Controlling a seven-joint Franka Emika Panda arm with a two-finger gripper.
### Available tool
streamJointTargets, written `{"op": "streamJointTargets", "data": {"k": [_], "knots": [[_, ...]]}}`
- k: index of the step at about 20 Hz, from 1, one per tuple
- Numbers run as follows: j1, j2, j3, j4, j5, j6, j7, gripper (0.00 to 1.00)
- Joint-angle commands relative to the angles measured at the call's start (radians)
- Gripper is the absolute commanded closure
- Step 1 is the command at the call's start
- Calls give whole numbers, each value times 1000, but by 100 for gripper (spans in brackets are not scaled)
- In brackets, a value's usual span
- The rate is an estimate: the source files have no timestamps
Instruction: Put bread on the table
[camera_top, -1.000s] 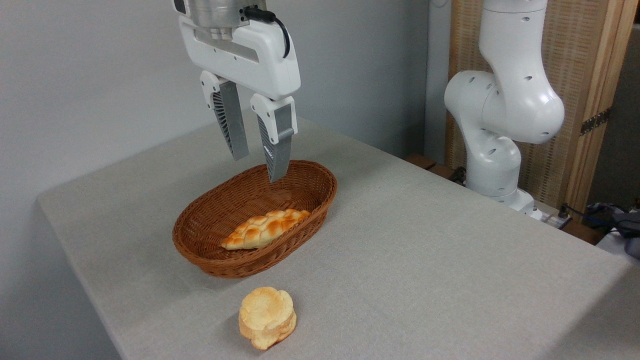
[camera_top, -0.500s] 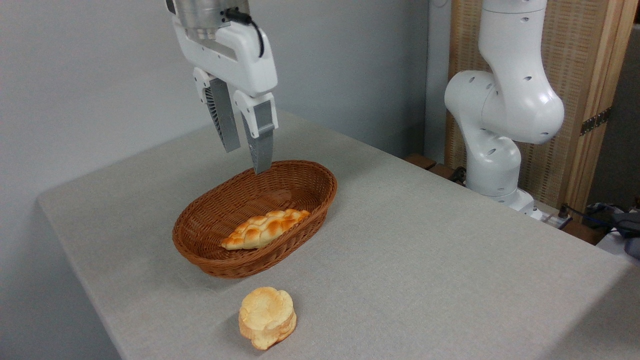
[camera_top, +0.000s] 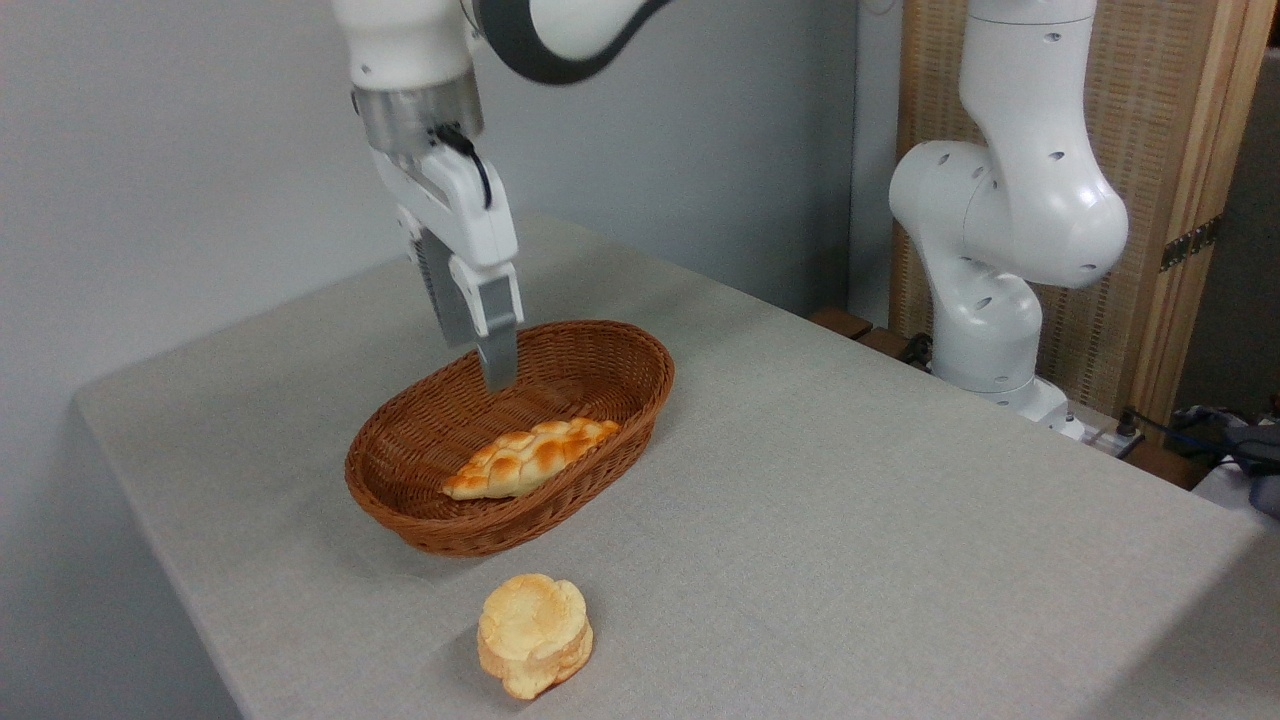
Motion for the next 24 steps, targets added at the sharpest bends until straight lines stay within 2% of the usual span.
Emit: {"op": "streamJointTargets", "data": {"k": [1, 8, 11, 15, 19, 21, 22, 24], "knots": [[8, -49, -15, -132, 46, 65, 4, 0], [5, -38, -26, -205, 54, 146, 6, 0], [4, -37, -43, -218, 121, 163, 6, 0], [4, -27, -44, -225, 127, 176, 6, 0], [4, -9, -66, -255, 134, 234, 6, 0], [4, -7, -69, -261, 202, 243, 6, 0], [4, -7, -70, -265, 221, 245, 3, 0], [4, -4, -76, -271, 226, 245, 1, 0]]}}
